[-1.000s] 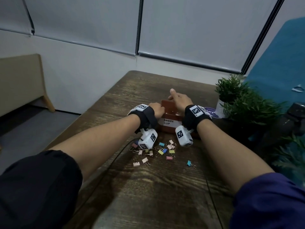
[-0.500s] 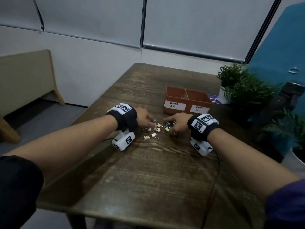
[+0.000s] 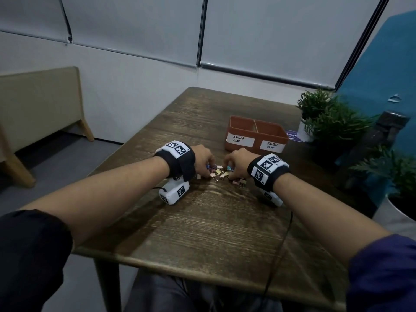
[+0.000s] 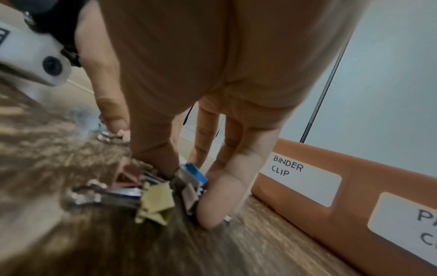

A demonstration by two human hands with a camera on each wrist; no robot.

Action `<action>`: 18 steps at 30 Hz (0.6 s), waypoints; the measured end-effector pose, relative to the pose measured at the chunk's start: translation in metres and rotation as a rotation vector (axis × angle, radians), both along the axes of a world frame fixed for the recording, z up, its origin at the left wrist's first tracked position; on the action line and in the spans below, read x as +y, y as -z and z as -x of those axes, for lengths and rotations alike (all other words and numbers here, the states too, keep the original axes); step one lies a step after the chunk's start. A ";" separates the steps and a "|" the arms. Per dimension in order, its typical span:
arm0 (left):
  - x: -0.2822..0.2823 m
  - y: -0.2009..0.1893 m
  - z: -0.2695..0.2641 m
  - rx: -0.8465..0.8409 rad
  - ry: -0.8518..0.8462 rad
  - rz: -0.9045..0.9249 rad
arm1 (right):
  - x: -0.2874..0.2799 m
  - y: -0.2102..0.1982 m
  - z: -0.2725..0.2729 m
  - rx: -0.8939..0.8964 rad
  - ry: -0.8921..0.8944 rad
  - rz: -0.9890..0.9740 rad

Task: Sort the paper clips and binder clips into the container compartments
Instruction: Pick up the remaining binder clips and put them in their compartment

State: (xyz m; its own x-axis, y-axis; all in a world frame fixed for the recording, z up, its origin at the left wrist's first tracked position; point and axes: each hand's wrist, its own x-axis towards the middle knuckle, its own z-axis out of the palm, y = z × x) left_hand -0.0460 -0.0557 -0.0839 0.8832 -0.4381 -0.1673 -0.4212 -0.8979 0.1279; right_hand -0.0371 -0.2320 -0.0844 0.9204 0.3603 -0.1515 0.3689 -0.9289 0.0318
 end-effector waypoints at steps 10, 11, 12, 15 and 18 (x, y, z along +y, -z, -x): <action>-0.001 0.004 -0.003 -0.049 0.049 0.087 | 0.002 0.001 -0.007 -0.043 -0.031 -0.015; -0.001 0.004 -0.004 -0.048 0.055 0.093 | 0.000 0.000 -0.007 -0.045 -0.037 -0.027; -0.002 0.003 -0.005 -0.045 0.057 0.095 | -0.002 0.000 -0.007 -0.045 -0.036 -0.037; -0.003 0.003 -0.008 -0.029 0.048 0.107 | -0.007 0.001 -0.008 -0.054 -0.034 -0.059; -0.004 0.002 -0.008 0.008 0.012 0.120 | -0.008 0.004 -0.012 -0.044 -0.033 -0.044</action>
State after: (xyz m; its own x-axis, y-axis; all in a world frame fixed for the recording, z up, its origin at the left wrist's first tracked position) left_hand -0.0384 -0.0594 -0.0863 0.8764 -0.4664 -0.1202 -0.4306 -0.8705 0.2382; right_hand -0.0253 -0.2396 -0.0882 0.9132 0.3964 -0.0947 0.3989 -0.9170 0.0075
